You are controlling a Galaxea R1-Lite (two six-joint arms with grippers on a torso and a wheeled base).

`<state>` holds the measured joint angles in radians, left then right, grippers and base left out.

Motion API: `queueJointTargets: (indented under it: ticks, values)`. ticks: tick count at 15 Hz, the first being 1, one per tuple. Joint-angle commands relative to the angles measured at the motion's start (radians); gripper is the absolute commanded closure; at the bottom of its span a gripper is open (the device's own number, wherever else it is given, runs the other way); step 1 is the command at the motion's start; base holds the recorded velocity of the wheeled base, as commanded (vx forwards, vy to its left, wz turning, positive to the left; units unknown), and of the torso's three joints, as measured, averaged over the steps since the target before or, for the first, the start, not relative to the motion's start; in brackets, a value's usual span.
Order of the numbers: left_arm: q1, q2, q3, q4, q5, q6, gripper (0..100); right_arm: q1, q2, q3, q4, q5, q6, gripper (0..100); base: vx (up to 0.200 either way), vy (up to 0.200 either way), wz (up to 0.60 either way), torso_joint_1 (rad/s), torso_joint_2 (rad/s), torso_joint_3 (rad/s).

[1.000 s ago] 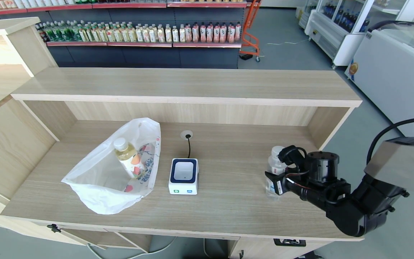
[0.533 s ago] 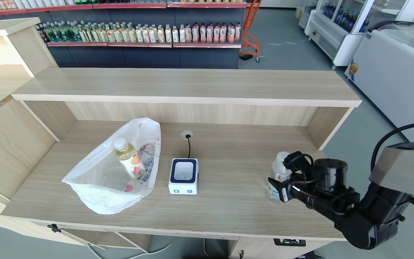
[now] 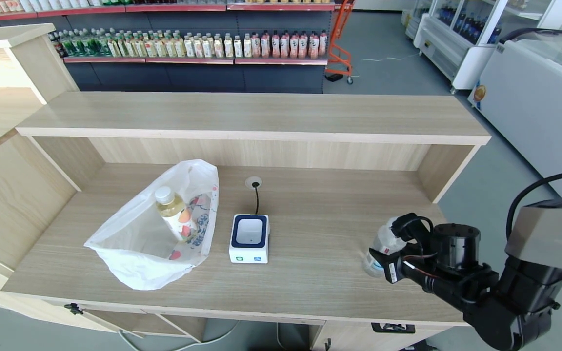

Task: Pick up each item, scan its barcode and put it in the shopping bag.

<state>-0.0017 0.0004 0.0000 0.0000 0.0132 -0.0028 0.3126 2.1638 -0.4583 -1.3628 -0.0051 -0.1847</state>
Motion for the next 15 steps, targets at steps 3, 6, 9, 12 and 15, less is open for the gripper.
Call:
queueJointTargets:
  ticks: [3, 6, 9, 12, 15]
  values:
    - [0.000, 0.000, 0.000, 0.000, 0.001, 0.000, 0, -0.007, 0.036, 0.050, -0.035, -0.001, 0.004, 100, 0.000, 0.000, 0.00, 0.000, 0.00, 0.000]
    - [0.000, 0.000, 0.000, 0.000, 0.001, 0.000, 0, -0.009, 0.054, 0.050, -0.096, -0.001, 0.007, 100, 0.000, 0.000, 0.00, 0.000, 0.00, 0.000]
    - [0.000, 0.000, 0.000, 0.000, 0.001, 0.000, 0, -0.009, -0.067, 0.000, -0.058, 0.002, 0.073, 100, 0.000, 0.000, 0.00, 0.000, 0.00, 0.000]
    - [0.000, 0.000, 0.000, 0.000, 0.001, 0.000, 0, -0.069, -0.348, -0.056, 0.152, 0.333, 0.249, 100, 0.000, 0.000, 0.00, 0.000, 0.00, 0.000]
    - [0.000, 0.000, 0.000, 0.000, 0.001, 0.000, 0, -0.138, -0.391, -0.033, 0.182, 0.723, 0.264, 100, 0.000, 0.000, 0.00, 0.000, 0.00, 0.000]
